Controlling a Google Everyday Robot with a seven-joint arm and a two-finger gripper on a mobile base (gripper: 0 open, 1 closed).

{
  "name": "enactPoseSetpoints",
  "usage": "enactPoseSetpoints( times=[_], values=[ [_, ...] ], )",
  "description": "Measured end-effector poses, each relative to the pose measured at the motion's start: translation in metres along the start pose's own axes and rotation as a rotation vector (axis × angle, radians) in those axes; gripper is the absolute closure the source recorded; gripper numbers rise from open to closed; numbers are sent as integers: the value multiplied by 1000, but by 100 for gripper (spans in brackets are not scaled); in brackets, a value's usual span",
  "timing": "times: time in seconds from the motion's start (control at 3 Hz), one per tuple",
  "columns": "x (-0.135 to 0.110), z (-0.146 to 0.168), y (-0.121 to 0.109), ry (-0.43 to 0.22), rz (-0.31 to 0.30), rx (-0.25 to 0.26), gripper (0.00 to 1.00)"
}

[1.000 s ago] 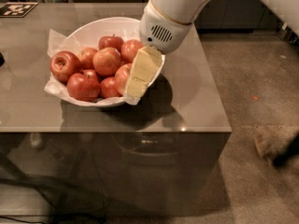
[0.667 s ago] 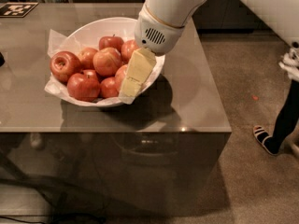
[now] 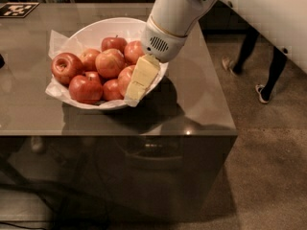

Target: Pick apple from white bowl

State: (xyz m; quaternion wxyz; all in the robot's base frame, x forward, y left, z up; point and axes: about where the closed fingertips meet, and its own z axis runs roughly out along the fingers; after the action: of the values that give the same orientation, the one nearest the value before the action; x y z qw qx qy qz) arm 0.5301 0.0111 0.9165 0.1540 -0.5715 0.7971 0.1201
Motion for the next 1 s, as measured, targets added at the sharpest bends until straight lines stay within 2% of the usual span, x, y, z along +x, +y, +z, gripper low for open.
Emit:
enactPoseSetpoints(
  times=[0.33,0.67,1.0],
  values=[
    [1,8,-24,8,27,-6,0],
    [1,8,-24,8,27,-6,0],
    [-1,8,2,-6,26,-43,0]
  ],
)
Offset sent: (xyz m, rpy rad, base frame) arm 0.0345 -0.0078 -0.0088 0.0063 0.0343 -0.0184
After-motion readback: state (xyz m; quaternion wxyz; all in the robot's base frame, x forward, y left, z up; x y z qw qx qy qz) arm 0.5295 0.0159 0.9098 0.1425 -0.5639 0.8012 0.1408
